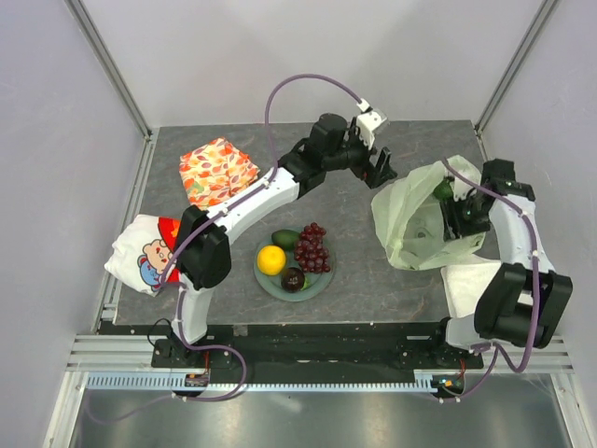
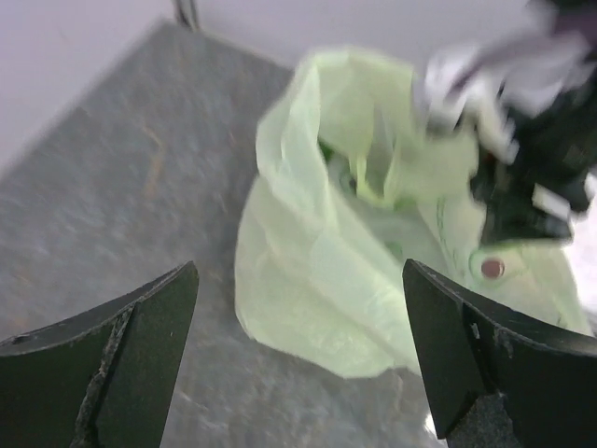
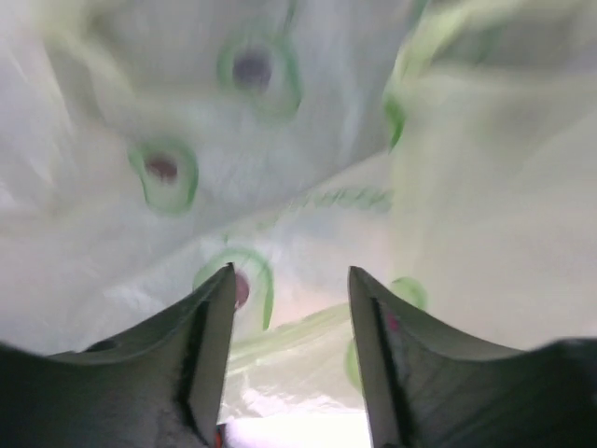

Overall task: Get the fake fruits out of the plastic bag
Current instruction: Adjust the plastic bag at the center of the board, then take out the fake fruit from the plastic bag.

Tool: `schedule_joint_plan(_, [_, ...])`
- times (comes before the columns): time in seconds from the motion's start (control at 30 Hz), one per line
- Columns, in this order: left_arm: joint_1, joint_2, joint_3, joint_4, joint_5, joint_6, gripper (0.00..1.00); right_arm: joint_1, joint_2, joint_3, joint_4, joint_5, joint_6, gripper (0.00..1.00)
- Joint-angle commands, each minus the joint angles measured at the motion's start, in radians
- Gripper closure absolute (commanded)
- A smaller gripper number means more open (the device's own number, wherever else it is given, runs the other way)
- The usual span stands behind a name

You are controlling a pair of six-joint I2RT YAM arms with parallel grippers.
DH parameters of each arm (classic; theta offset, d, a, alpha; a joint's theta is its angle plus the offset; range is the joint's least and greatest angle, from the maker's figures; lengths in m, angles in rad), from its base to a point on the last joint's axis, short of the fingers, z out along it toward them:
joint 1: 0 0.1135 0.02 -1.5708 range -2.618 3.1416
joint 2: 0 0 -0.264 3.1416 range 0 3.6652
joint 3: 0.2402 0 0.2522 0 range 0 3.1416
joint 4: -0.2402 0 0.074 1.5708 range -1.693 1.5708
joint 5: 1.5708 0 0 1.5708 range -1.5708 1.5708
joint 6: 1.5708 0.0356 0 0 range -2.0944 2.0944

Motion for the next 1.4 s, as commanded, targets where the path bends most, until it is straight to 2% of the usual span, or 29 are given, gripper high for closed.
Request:
schedule_joint_plan(0.0, [-0.003, -0.036, -0.070, 0.031, 0.051, -0.085, 0.03, 0.002, -0.012, 0.156, 0.121, -0.058, 0.016, 0.37])
schedule_joint_plan(0.23, [0.002, -0.143, -0.199, 0.042, 0.020, -0.048, 0.04, 0.003, 0.292, 0.308, 0.161, -0.064, 0.003, 0.46])
schedule_joint_plan(0.5, [0.010, -0.220, -0.294, 0.030, -0.008, -0.020, 0.05, 0.006, 0.504, 0.531, 0.148, -0.099, 0.073, 0.48])
schedule_joint_plan(0.67, [0.011, -0.225, -0.303, 0.012, -0.014, -0.016, 0.05, 0.017, 0.637, 0.644, 0.118, 0.017, 0.116, 0.46])
schedule_joint_plan(0.8, [0.013, -0.226, -0.316, 0.013, -0.015, -0.009, 0.05, 0.017, 0.667, 0.644, 0.144, 0.091, 0.124, 0.39])
schedule_joint_plan(0.97, [0.013, -0.226, -0.325, 0.012, -0.005, -0.008, 0.06, 0.029, 0.696, 0.692, 0.181, 0.125, 0.164, 0.24])
schedule_joint_plan(1.0, [0.014, -0.225, -0.326, 0.012, -0.003, -0.009, 0.06, 0.032, 0.697, 0.698, 0.182, 0.137, 0.171, 0.16])
schedule_joint_plan(1.03, [0.014, -0.225, -0.326, 0.010, -0.003, -0.009, 0.06, 0.036, 0.700, 0.703, 0.193, 0.149, 0.174, 0.02])
schedule_joint_plan(1.2, [0.016, -0.217, -0.326, 0.010, -0.005, 0.015, 0.06, 0.046, 0.720, 0.732, 0.216, 0.195, 0.210, 0.02])
schedule_joint_plan(1.37, [0.016, -0.217, -0.337, 0.001, 0.000, 0.012, 0.06, 0.048, 0.817, 0.807, 0.248, 0.244, 0.237, 0.02])
